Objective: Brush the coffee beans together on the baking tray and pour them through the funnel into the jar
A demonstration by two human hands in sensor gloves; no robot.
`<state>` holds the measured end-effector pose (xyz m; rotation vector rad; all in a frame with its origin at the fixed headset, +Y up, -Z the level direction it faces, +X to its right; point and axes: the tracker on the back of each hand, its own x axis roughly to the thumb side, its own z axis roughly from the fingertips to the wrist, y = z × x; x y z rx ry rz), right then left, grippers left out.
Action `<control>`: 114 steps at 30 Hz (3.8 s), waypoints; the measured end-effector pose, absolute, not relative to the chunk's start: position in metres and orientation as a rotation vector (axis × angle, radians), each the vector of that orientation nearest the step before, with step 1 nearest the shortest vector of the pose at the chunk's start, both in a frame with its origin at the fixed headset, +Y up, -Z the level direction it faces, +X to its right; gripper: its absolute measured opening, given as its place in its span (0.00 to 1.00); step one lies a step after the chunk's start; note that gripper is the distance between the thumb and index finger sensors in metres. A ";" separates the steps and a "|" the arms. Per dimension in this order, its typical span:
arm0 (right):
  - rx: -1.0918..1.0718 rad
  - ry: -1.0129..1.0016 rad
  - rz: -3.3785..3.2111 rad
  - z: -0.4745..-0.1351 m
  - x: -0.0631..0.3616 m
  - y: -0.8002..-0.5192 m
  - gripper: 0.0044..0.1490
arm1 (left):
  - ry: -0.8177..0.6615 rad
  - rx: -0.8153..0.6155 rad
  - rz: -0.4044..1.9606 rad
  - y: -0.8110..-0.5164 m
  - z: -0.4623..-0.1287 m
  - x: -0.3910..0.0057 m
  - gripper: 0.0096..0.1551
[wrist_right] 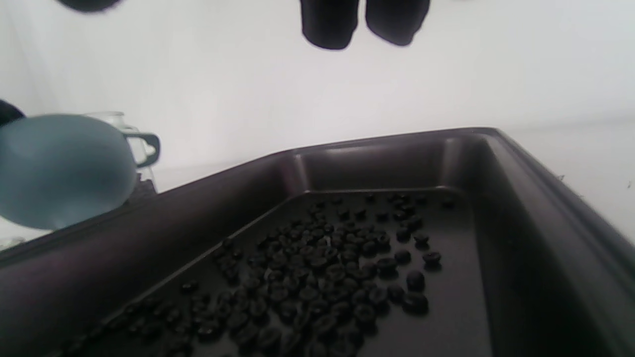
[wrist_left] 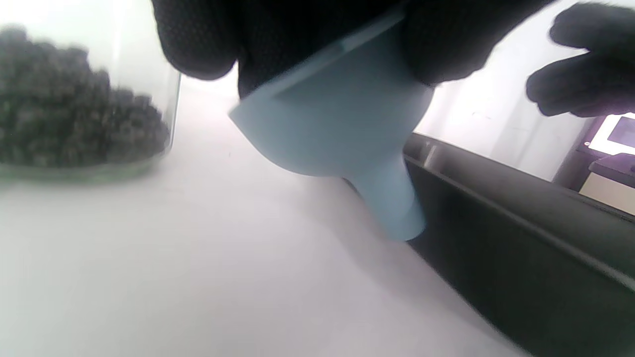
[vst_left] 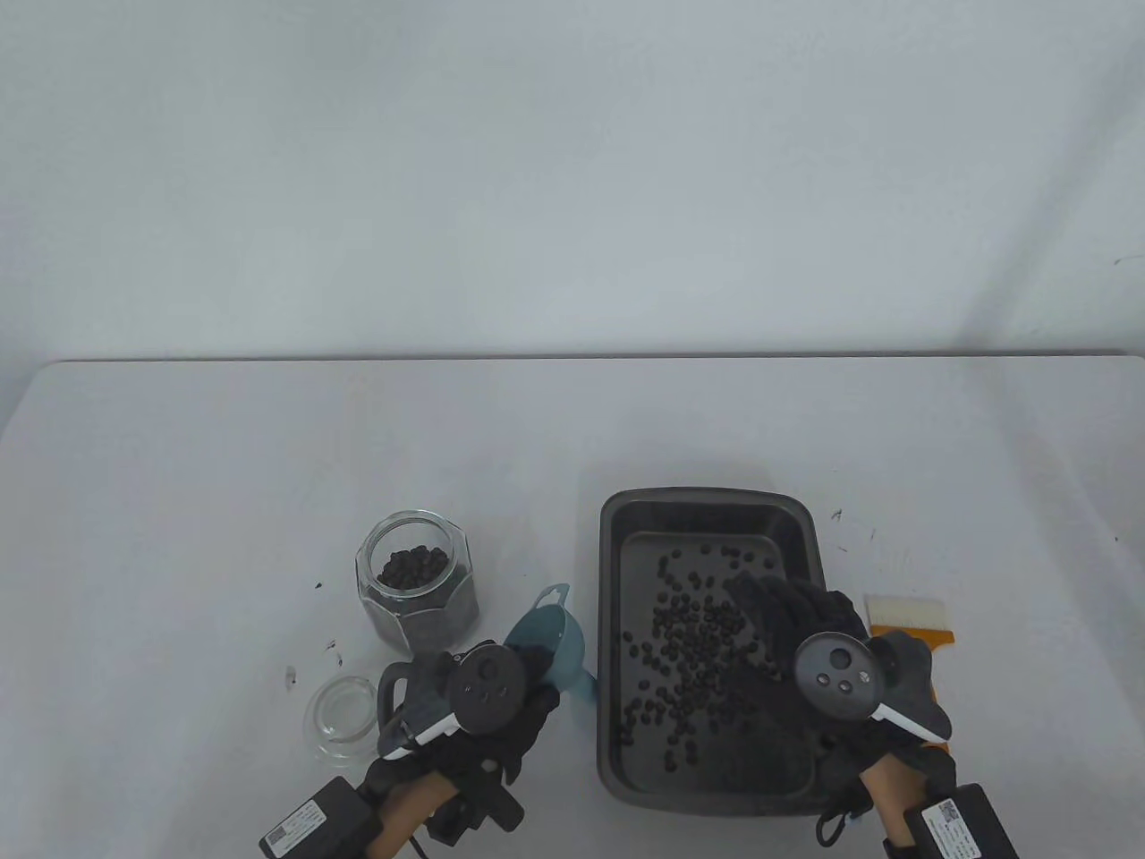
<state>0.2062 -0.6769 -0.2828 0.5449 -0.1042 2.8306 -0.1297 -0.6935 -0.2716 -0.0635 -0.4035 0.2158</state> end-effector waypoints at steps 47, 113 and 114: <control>0.530 -0.071 2.836 -0.286 0.206 -0.681 0.51 | -0.132 0.082 -0.246 -0.616 -0.321 -0.194 0.23; 0.526 -0.037 2.847 -0.288 0.205 -0.684 0.52 | -0.098 -0.300 0.086 -0.708 -0.245 -0.230 0.61; 0.526 -0.038 2.847 -0.288 0.205 -0.684 0.51 | -0.100 -0.302 0.086 -0.708 -0.245 -0.230 0.61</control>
